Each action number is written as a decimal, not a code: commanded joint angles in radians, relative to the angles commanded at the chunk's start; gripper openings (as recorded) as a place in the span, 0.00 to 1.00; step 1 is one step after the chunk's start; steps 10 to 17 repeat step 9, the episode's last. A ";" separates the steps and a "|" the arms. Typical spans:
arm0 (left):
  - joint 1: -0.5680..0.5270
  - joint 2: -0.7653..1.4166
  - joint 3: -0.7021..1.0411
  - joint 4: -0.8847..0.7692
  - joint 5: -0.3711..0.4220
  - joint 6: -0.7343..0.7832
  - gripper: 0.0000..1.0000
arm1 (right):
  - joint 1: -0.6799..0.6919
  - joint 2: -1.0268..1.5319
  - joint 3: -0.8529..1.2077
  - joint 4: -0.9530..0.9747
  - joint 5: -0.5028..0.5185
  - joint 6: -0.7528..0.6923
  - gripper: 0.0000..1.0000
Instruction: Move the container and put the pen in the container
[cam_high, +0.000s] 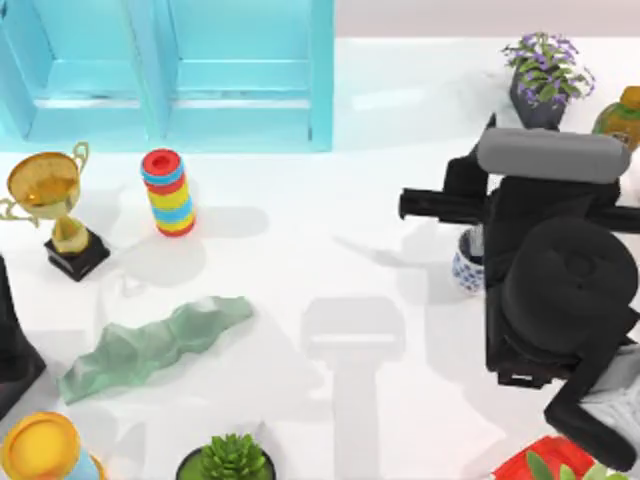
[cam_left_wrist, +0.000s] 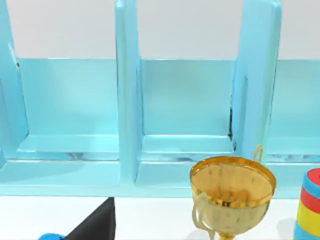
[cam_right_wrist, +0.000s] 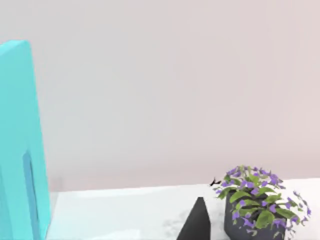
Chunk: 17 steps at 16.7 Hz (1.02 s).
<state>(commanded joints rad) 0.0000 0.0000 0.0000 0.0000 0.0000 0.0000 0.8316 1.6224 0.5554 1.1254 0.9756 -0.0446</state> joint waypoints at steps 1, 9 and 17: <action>0.000 0.000 0.000 0.000 0.000 0.000 1.00 | 0.000 0.000 0.000 0.000 0.000 0.000 0.83; 0.000 0.000 0.000 0.000 0.000 0.000 1.00 | 0.000 0.000 0.000 0.000 0.000 0.000 1.00; 0.000 0.000 0.000 0.000 0.000 0.000 1.00 | 0.000 0.000 0.000 0.000 0.000 0.000 1.00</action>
